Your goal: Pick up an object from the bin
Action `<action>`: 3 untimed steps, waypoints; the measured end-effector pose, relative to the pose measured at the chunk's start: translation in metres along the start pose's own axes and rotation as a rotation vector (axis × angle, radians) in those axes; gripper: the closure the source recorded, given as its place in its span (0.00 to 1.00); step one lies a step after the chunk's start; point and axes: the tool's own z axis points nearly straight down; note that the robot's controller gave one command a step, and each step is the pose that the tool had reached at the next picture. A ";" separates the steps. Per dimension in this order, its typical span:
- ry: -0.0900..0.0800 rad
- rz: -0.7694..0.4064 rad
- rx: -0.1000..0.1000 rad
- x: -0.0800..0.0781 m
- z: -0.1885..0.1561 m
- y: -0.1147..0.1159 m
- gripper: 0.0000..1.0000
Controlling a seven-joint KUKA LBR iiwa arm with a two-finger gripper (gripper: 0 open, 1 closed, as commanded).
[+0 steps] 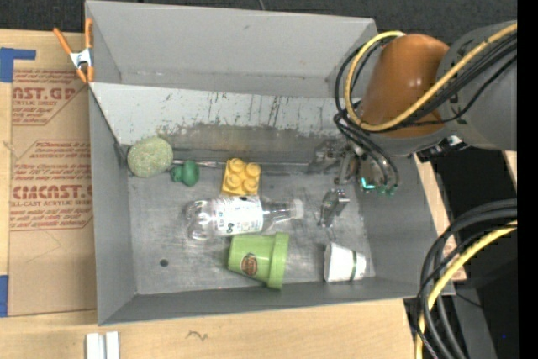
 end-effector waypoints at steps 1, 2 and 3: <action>-0.007 -0.001 0.001 -0.002 -0.004 0.000 0.00; -0.012 0.073 -0.001 0.003 0.061 0.029 0.00; -0.009 0.125 0.000 0.001 0.068 0.036 0.00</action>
Offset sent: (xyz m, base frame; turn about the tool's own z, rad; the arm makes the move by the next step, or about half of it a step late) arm -0.0057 0.0340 -0.0750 0.0859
